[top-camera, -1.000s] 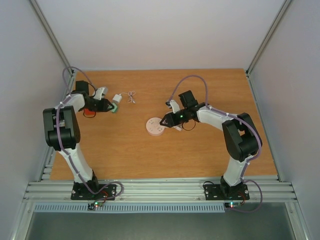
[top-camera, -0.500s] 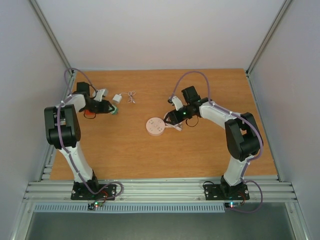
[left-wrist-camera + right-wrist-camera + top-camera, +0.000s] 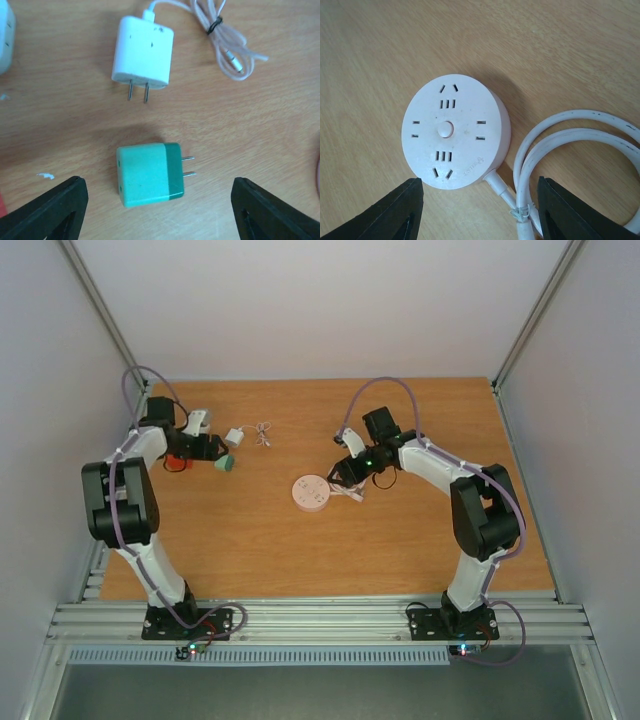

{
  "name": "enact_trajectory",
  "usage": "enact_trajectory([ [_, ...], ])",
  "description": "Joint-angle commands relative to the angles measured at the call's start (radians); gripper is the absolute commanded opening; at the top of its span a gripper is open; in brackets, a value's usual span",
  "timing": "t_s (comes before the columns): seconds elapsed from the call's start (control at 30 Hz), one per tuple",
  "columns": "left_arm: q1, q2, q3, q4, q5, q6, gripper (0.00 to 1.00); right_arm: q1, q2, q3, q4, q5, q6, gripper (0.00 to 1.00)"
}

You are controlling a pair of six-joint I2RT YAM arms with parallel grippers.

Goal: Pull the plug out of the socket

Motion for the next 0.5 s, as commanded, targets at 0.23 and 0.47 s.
enact_trajectory([
  [0.23, -0.044, -0.225, 0.018, 0.026, -0.054, 0.108, 1.0, 0.027, 0.066, 0.05, -0.094, 0.117, -0.301, 0.64],
  [0.47, -0.05, -0.294, 0.003, 0.024, -0.053, 0.117, 1.0, 0.047, 0.12, 0.068, -0.089, 0.215, -0.405, 0.64],
])
